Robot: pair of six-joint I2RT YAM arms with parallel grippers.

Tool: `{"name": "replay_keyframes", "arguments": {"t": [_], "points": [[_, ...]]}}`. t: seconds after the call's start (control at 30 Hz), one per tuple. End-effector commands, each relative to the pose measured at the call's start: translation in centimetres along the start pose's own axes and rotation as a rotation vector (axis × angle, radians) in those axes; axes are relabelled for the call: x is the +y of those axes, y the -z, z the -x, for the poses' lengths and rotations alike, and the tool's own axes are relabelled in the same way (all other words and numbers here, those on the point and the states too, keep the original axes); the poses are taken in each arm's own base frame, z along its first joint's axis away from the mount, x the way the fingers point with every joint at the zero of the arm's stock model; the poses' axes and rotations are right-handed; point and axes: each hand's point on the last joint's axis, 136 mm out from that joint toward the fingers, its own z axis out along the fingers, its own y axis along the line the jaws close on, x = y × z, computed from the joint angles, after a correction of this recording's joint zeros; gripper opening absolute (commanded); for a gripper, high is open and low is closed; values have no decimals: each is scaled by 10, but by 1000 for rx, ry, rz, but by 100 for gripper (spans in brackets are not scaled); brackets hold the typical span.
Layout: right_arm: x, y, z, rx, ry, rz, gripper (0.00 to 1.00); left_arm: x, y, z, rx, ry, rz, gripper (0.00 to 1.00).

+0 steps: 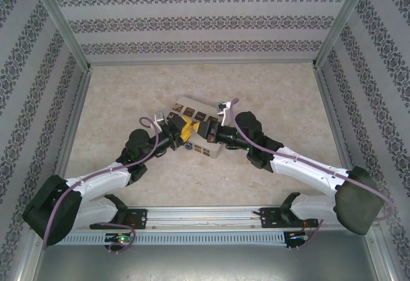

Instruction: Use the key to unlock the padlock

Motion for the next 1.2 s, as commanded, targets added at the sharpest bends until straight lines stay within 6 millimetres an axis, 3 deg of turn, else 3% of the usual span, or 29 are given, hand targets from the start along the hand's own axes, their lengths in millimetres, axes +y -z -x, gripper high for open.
{"name": "replay_keyframes", "arguments": {"t": [0.0, 0.6, 0.77, 1.17], "points": [[13, 2, 9, -29, 42, 21, 0, -1, 4, -4, -3, 6, -9, 41], [32, -30, 13, 19, 59, 70, 0, -5, 12, -5, -13, 26, -23, 64], [34, -35, 12, 29, 60, 75, 0, -6, 12, -4, -18, 36, -33, 61], [17, -30, 1, 35, 39, 39, 0, -10, 10, 1, -44, 35, -45, 53]]}}
